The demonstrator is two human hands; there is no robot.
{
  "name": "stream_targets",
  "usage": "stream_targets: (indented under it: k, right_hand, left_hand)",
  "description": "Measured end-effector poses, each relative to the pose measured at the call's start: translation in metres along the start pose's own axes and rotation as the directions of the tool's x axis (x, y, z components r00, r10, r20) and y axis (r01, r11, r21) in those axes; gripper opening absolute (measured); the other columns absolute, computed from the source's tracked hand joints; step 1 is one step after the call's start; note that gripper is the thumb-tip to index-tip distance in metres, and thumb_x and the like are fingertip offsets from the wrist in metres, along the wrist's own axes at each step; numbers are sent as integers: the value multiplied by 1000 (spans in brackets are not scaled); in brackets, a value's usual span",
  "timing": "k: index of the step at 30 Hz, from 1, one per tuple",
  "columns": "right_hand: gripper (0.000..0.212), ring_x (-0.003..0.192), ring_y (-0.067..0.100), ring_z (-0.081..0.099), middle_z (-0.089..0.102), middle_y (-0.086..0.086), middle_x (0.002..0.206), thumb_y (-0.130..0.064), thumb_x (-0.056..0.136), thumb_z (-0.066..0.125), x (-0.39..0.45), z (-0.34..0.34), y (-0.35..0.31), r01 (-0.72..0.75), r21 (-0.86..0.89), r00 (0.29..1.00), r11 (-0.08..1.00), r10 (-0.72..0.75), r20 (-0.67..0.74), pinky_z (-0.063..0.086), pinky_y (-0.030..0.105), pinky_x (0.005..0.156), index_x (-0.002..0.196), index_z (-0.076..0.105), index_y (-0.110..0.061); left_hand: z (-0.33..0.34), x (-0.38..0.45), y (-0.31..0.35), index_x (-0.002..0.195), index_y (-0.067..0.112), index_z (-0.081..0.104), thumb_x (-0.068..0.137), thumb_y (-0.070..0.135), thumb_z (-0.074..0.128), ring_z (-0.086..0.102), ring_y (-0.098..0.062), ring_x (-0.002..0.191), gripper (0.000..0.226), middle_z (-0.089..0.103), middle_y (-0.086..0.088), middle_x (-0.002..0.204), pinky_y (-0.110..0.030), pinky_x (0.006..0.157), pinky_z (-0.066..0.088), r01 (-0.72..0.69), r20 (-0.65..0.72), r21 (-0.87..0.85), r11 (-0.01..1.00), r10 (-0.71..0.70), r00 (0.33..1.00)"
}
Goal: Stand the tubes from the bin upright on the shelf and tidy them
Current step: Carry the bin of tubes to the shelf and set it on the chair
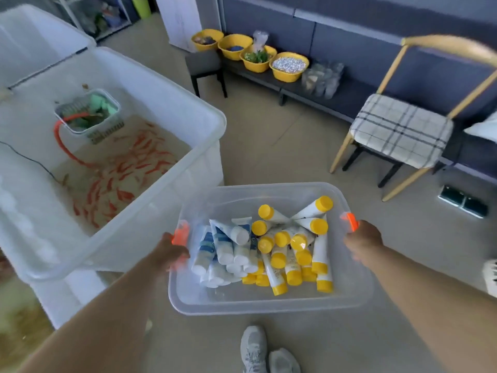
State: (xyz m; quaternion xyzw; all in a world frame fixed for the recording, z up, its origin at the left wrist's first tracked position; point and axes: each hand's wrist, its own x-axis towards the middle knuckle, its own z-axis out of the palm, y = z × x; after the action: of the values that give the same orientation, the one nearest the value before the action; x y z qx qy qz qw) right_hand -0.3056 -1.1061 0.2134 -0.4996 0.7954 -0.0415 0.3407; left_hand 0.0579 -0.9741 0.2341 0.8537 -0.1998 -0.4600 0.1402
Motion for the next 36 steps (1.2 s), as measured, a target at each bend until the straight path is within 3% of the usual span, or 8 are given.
stream_targets:
  k: [5,12,14,17,23,29,31,36]
  right_hand:
    - [32,86,36,60,58,18,96,-8,84,52,12,-28,23,-103,127,990,987,115,-88,56,43,74,115,57,-5]
    - [29,76,33,56,54,16,88,-6,84,50,28,-63,54,-175,240,968,955,211,-132,49,35,62,112,57,-4]
    - [28,77,31,55,53,15,88,-6,84,51,37,-74,63,-190,249,961,950,231,-150,50,37,66,111,56,-2]
    - [24,78,31,54,53,15,88,-6,84,53,53,-89,76,-226,258,948,939,273,-162,51,39,70,107,56,1]
    - [28,91,39,61,57,20,94,-7,82,55,95,-128,100,-254,293,938,922,308,-156,55,45,77,110,57,-1]
    - [21,79,33,54,53,18,87,-3,83,53,144,-178,113,-270,329,936,905,327,-131,45,34,65,104,55,3]
    - [21,77,34,55,54,19,88,-2,83,52,159,-193,114,-272,337,934,902,331,-133,45,34,61,103,55,2]
    - [14,68,31,51,51,17,83,-1,83,51,190,-223,113,-282,377,924,882,355,-140,44,30,54,97,53,-2]
  left_hand:
    - [16,18,70,137,7,30,79,-6,61,43,-24,93,67,38,-8,110,-26,55,42,-82,77,119,990,73,994]
    - [47,24,148,132,7,34,78,-4,64,50,-24,86,63,44,-10,107,-31,65,48,-180,163,256,950,141,976]
    - [62,27,168,127,5,36,79,-4,62,49,-25,86,56,46,-9,97,-32,67,48,-209,186,289,934,159,970]
    - [84,28,198,115,5,39,82,-6,58,49,-22,77,40,45,-6,83,-30,62,47,-243,213,276,930,188,959]
    - [128,34,256,125,4,35,77,-5,60,51,-21,77,55,49,-15,108,-27,55,46,-277,220,351,895,209,953]
    - [174,34,315,115,7,35,81,-3,57,48,-26,86,42,46,-15,103,-30,59,44,-294,251,314,903,219,943]
    - [185,35,334,113,8,36,81,-4,57,48,-23,80,40,46,-12,96,-29,56,43,-304,272,294,906,225,936]
    - [205,46,381,113,8,37,78,-3,58,49,-24,82,43,48,-14,100,-33,67,46,-334,291,316,888,244,925]
